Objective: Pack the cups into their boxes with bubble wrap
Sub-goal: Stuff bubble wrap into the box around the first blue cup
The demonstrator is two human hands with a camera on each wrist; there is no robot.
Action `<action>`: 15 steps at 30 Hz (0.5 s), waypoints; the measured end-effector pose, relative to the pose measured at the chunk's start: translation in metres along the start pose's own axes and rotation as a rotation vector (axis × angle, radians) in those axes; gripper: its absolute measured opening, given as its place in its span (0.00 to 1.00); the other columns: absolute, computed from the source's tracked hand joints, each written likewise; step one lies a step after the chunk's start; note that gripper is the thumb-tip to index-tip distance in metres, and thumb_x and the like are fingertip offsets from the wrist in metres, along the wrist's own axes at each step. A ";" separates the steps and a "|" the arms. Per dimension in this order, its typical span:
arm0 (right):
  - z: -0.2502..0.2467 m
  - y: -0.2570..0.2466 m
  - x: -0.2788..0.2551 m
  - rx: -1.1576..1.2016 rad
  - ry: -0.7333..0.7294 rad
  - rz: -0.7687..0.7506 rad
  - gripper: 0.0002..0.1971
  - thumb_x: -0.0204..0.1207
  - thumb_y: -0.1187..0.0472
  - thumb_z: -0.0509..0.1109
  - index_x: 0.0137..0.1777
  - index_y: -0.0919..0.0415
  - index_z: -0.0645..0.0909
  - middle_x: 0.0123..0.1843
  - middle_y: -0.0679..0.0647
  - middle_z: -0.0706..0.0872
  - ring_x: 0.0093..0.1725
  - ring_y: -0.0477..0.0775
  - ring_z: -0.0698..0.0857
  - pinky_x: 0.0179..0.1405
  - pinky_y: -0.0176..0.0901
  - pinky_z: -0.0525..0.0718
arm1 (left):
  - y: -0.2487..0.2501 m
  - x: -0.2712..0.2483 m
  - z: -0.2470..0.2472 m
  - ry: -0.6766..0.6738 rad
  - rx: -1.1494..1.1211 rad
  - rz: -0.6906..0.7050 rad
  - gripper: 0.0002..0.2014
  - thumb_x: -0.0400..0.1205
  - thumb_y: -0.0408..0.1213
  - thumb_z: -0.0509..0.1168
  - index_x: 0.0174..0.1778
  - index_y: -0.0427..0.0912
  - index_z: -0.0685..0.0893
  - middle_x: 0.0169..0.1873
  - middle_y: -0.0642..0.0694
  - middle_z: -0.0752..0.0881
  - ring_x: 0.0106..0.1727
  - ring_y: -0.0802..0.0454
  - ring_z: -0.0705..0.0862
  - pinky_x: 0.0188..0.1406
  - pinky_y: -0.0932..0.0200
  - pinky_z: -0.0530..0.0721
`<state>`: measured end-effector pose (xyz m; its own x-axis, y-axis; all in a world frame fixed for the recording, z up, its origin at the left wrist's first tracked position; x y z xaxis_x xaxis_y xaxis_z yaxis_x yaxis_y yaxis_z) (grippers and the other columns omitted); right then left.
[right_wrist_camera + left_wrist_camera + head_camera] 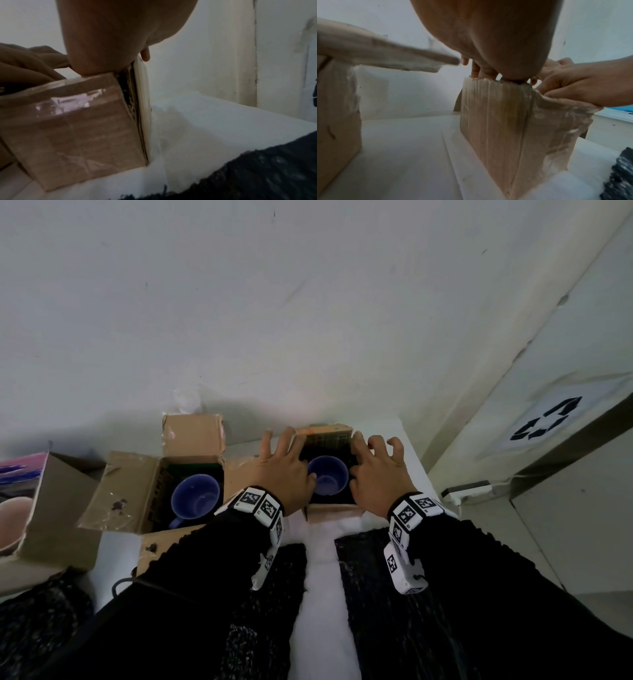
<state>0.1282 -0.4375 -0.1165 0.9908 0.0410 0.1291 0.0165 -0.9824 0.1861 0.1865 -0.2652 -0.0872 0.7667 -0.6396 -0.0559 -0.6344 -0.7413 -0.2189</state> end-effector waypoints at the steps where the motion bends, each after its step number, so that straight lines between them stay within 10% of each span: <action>1: 0.003 0.000 0.001 -0.002 -0.010 -0.006 0.12 0.65 0.52 0.63 0.34 0.52 0.88 0.71 0.56 0.76 0.63 0.62 0.70 0.64 0.63 0.60 | -0.003 0.002 0.000 -0.025 -0.024 0.002 0.25 0.83 0.55 0.47 0.56 0.50 0.87 0.79 0.42 0.61 0.81 0.39 0.52 0.75 0.30 0.43; 10: 0.007 0.003 0.007 0.023 0.071 -0.025 0.08 0.69 0.54 0.69 0.42 0.55 0.87 0.70 0.53 0.80 0.75 0.59 0.69 0.74 0.70 0.51 | -0.017 -0.018 -0.001 0.153 -0.084 0.215 0.39 0.73 0.78 0.41 0.46 0.50 0.85 0.54 0.52 0.83 0.64 0.45 0.74 0.65 0.40 0.67; 15: 0.014 0.001 0.009 0.023 0.047 0.017 0.09 0.71 0.54 0.67 0.42 0.56 0.88 0.71 0.57 0.77 0.71 0.61 0.67 0.73 0.68 0.50 | -0.013 -0.021 0.011 0.198 -0.055 0.311 0.30 0.79 0.69 0.48 0.45 0.52 0.88 0.50 0.54 0.87 0.64 0.46 0.77 0.62 0.42 0.67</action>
<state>0.1388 -0.4404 -0.1289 0.9835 0.0324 0.1777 0.0033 -0.9869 0.1614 0.1800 -0.2401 -0.0939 0.5062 -0.8588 0.0791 -0.8424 -0.5120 -0.1680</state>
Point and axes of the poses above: each hand's wrist, its own x-axis towards the middle knuckle, its own z-axis out of the palm, y = z × x, the point moved 2 cm from there along x, towards the middle knuckle
